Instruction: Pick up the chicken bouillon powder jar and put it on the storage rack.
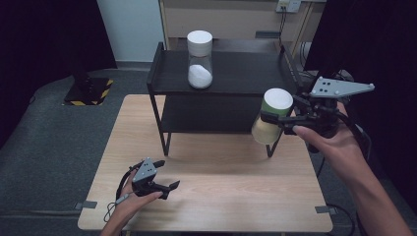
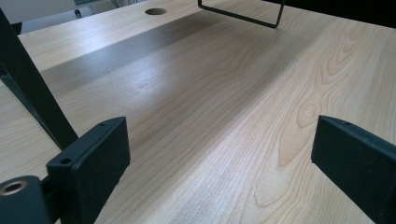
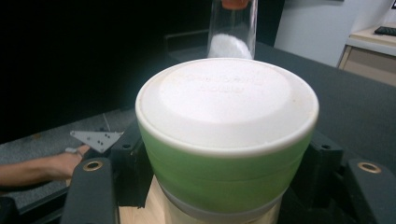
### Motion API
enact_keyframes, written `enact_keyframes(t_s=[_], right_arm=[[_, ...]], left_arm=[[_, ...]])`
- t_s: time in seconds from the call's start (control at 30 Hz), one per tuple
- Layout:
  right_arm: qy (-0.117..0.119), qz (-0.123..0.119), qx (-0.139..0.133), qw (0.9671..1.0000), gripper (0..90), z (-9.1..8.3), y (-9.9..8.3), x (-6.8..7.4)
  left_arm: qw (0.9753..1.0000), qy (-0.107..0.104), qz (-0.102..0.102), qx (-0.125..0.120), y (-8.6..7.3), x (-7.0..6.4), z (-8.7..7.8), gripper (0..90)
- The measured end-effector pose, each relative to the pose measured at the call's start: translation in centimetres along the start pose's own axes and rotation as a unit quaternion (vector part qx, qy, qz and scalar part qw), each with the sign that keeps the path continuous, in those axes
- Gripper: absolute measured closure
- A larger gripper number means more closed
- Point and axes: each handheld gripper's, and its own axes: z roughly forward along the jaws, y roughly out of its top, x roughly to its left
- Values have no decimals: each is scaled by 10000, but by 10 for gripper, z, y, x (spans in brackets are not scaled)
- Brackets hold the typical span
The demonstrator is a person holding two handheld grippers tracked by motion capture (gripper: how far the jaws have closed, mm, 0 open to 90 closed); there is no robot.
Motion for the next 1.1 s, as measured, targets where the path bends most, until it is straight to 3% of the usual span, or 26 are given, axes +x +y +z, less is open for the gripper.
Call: enact_keyframes(t_s=[0.23, 0.73, 1.1], right_arm=[[17, 64, -152, 9999, 346, 3, 14, -7], [-230, -20, -391, 9990, 346, 7, 52, -22], [-431, -14, -333, 9985, 346, 22, 64, -40]], left_arm=[[10000, 6, -15, 5, 0, -1, 0, 33], [10000, 26, -42, 41, -2, 2, -1, 33], [10000, 19, -50, 64, -3, 3, 0, 33]])
